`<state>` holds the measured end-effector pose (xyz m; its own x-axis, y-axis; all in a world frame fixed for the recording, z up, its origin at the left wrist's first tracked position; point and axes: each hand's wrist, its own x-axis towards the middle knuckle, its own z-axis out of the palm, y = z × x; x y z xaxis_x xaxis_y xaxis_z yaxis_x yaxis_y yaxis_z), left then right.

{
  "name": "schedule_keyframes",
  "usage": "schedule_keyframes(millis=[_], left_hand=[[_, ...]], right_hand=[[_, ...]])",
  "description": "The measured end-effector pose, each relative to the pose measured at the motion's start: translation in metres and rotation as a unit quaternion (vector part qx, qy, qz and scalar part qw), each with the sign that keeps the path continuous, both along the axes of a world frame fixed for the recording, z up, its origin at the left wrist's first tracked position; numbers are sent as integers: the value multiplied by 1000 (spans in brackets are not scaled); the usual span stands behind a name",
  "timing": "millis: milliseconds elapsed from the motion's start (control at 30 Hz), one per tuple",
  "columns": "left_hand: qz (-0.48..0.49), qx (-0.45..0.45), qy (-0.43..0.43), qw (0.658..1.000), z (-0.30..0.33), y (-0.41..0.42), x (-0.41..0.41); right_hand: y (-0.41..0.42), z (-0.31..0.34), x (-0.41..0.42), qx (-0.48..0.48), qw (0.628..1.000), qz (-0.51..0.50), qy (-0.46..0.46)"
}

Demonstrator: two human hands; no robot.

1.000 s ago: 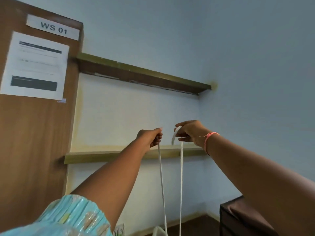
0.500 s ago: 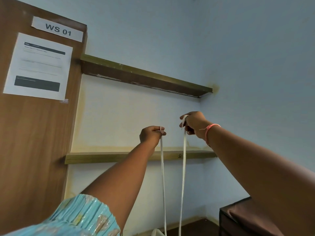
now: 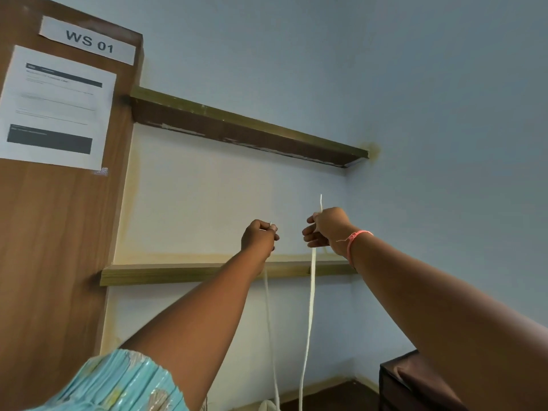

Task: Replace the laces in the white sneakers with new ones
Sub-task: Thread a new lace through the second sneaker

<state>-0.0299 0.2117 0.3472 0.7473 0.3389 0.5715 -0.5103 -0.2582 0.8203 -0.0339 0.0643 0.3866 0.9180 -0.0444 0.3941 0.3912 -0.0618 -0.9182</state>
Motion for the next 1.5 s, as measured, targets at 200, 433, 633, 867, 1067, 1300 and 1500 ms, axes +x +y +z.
schedule_keyframes(millis=[200,433,633,867,1067,1300,1500], left_hand=[[288,548,70,782,-63,14,31],[111,563,242,783,-243,12,92],[130,462,281,831,-367,0,94],[180,428,281,840,-434,-18,92],[189,372,289,862,-446,-16,89],[206,405,296,840,-446,-20,84],[197,417,292,838,-452,-21,85]], right_hand=[[-8,-73,74,-71,996,-13,61],[-6,-252,109,-343,938,-10,49],[-13,-418,94,-342,934,-4,100],[7,-481,94,-272,954,15,124],[17,-498,98,-316,943,1,103],[19,-501,96,-340,937,-24,74],[20,-504,97,-364,929,-38,56]])
